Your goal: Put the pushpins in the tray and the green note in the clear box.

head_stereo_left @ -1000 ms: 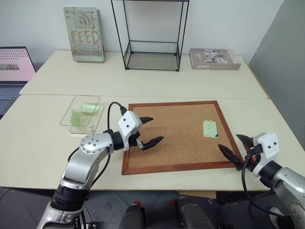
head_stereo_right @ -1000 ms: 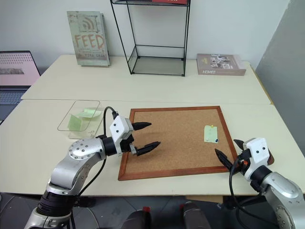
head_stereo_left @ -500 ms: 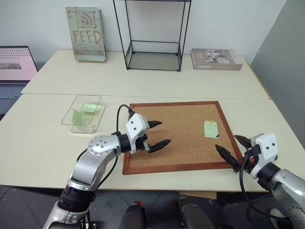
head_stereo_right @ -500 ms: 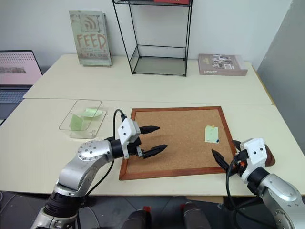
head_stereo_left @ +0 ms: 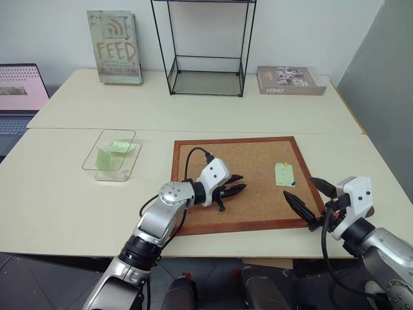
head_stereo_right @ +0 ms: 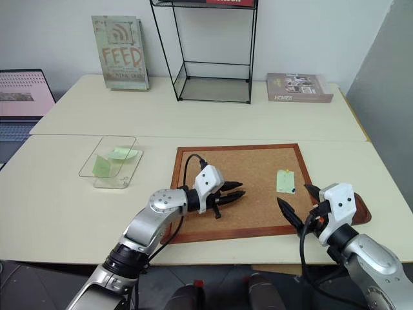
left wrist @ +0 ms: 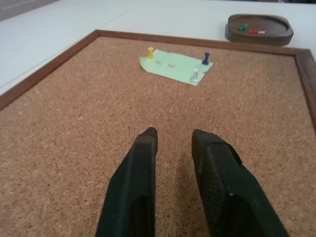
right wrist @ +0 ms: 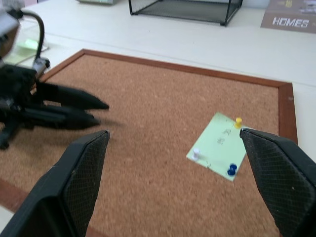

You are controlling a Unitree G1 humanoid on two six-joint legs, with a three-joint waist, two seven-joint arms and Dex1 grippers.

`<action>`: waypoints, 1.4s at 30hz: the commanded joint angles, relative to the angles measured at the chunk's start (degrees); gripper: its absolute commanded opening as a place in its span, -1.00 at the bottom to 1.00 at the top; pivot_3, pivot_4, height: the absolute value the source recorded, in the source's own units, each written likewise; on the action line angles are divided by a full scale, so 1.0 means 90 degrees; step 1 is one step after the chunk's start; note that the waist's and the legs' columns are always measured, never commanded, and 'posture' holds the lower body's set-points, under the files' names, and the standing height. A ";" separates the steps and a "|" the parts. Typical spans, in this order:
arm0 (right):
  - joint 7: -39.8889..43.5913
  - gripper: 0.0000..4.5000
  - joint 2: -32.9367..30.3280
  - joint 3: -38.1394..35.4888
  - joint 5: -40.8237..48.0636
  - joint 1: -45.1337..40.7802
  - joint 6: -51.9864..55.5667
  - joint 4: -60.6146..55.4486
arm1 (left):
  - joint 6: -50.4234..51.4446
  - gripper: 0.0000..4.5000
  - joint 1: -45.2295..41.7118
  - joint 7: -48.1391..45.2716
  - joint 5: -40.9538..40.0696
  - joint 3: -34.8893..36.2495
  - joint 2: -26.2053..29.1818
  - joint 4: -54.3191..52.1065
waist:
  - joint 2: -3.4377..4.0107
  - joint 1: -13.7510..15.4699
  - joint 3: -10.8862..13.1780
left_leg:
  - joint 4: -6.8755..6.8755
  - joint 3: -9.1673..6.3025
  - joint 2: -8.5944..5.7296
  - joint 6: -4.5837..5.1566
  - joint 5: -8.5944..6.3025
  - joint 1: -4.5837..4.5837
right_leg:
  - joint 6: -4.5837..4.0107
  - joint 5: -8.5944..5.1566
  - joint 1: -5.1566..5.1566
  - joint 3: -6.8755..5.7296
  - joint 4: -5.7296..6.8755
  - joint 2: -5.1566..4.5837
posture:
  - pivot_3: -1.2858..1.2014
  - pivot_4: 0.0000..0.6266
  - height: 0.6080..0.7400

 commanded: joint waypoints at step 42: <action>0.0769 -0.52 0.0159 0.1377 -0.2411 -0.3779 -0.1979 0.5761 | -0.0394 -1.00 0.0132 0.0082 0.0743 -0.0306 -0.0462 0.0550 | 0.0009 -0.0022 -0.0005 | -0.0006 -0.0006 -0.0005 0.0002 -0.0001 0.0012 | 0.0041 0.0024 0.0015 0.0002 0.0000 0.0001 | 0.03 -0.52 1.00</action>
